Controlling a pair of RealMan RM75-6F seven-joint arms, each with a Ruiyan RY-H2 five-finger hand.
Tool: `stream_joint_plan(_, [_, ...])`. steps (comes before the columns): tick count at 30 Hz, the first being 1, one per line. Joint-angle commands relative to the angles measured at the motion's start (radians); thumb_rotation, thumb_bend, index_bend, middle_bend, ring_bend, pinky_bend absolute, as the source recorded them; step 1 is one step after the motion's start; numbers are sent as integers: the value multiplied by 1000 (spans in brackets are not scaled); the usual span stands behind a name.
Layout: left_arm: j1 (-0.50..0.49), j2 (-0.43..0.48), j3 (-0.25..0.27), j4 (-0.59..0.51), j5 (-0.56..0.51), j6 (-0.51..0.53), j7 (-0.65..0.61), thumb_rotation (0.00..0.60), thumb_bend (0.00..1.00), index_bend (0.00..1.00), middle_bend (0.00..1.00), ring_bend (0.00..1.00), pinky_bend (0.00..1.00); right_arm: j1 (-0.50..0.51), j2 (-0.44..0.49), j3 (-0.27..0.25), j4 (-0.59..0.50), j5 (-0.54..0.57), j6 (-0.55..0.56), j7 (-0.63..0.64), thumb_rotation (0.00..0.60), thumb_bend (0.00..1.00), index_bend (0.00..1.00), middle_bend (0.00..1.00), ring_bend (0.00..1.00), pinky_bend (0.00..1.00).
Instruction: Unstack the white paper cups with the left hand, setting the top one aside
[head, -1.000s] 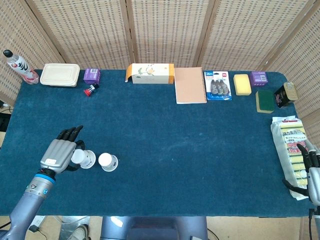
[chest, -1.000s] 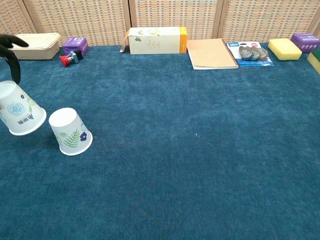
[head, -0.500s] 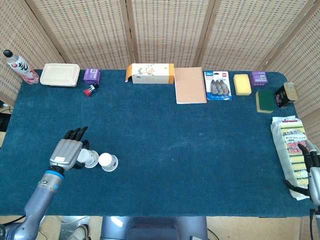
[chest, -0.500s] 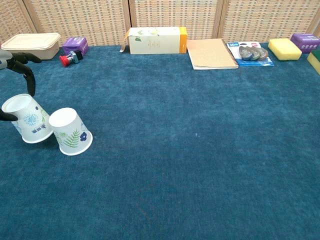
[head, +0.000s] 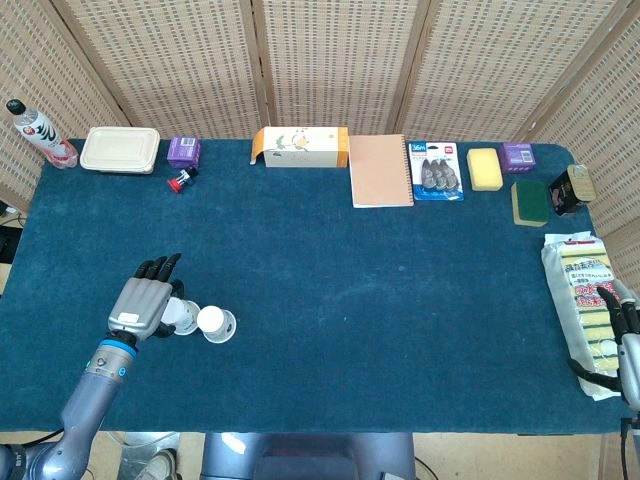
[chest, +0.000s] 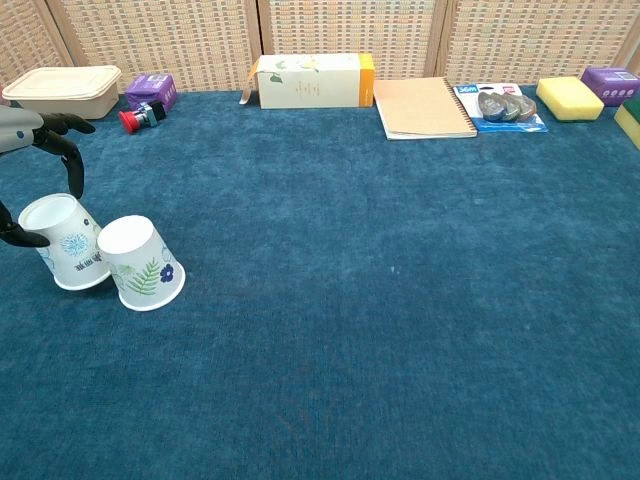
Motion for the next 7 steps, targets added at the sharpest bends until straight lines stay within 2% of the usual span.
stream_joint_plan(1, [1,6,2,-8,-1,1,1,600,163,307,0,0,71,0,0,0,1,1,0,1,600,41,36,0,0,0])
stream_joint_plan(7, [6,21,3,-27,9,10,-4,600,160,182,0,0,71,0,1,0,1,0,1,3,600,42,36,0,0,0])
